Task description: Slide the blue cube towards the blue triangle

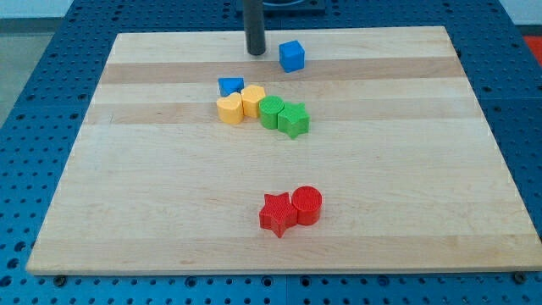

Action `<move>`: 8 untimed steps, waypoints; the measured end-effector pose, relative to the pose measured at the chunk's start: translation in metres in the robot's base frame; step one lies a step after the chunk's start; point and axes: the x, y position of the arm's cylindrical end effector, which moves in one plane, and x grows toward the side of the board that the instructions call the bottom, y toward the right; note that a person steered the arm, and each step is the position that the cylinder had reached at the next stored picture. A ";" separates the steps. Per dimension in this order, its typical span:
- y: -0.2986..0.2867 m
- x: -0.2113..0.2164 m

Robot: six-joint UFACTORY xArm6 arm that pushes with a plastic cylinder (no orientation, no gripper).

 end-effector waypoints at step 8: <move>0.035 0.018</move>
